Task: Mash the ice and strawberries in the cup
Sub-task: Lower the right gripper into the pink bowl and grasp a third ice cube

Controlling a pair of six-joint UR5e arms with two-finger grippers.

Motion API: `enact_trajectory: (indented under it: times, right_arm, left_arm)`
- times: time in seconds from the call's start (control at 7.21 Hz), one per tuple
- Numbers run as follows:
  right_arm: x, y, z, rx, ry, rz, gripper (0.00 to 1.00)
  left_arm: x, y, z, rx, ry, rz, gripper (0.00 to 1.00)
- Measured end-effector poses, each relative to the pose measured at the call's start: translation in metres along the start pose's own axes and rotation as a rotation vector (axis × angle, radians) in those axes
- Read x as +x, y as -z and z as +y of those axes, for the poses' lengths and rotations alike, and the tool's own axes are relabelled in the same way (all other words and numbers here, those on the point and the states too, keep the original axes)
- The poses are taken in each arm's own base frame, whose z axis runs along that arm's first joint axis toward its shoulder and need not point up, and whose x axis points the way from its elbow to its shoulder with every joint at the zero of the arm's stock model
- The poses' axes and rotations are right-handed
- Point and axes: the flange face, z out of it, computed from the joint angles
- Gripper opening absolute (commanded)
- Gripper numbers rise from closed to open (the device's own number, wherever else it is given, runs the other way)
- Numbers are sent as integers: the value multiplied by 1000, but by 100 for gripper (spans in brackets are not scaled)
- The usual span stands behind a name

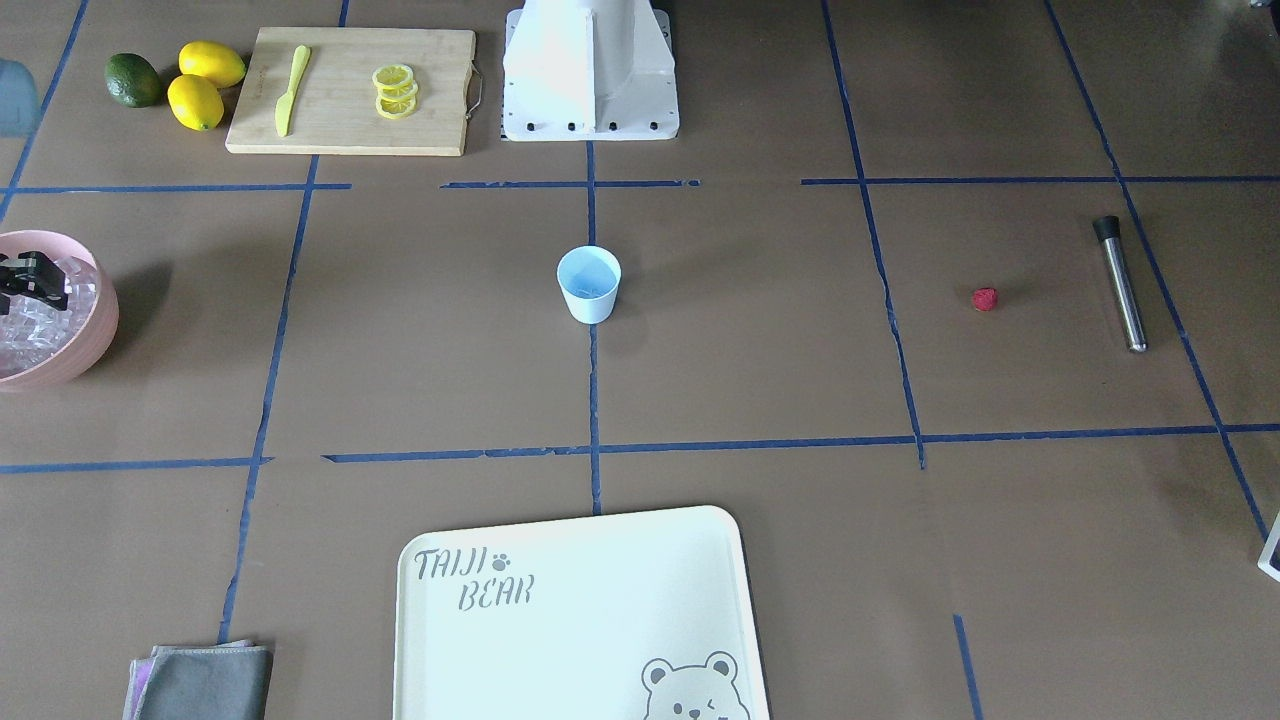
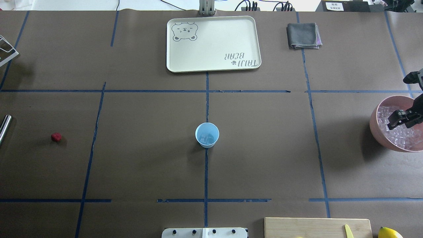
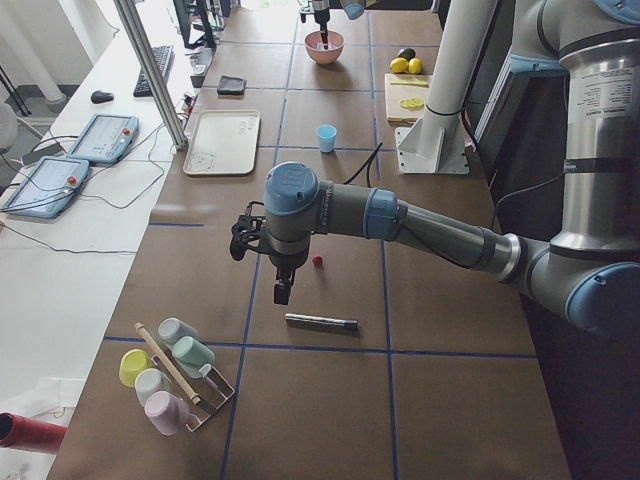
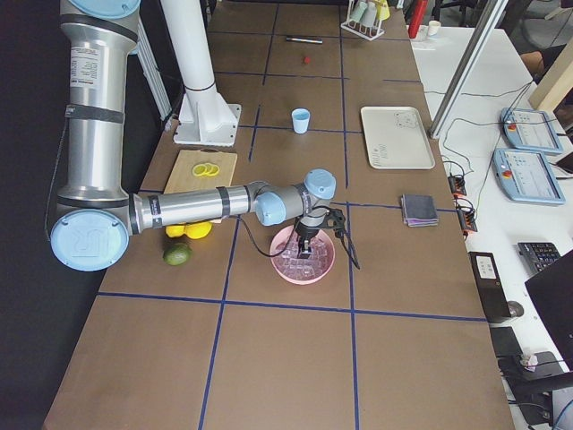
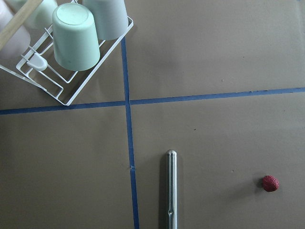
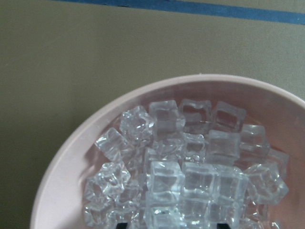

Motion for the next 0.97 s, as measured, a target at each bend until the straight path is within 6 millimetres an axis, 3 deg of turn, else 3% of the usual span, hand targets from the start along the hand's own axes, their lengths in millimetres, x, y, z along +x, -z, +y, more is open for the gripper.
enact_trajectory:
  times: [0.14,0.55,0.69,0.83,0.97]
  right_arm:
    - [1,-1,1,-2,-1,1,0]
    - [-5,8,3,17,14,-5,0]
    - [-10,31,11,54,26,-20,0]
    - [-17,68,24,102,25,-37,0]
    - [-38,116,33,140,18,-46,0]
  left_arm:
    - [0,0,0,1,-1,0,100]
    - [1,1,0,1,-1,1,100]
    - [2,2,0,1,-1,1,100]
    - [4,4,1,-1,1,1,100]
    - [7,6,1,-1,1,0,100]
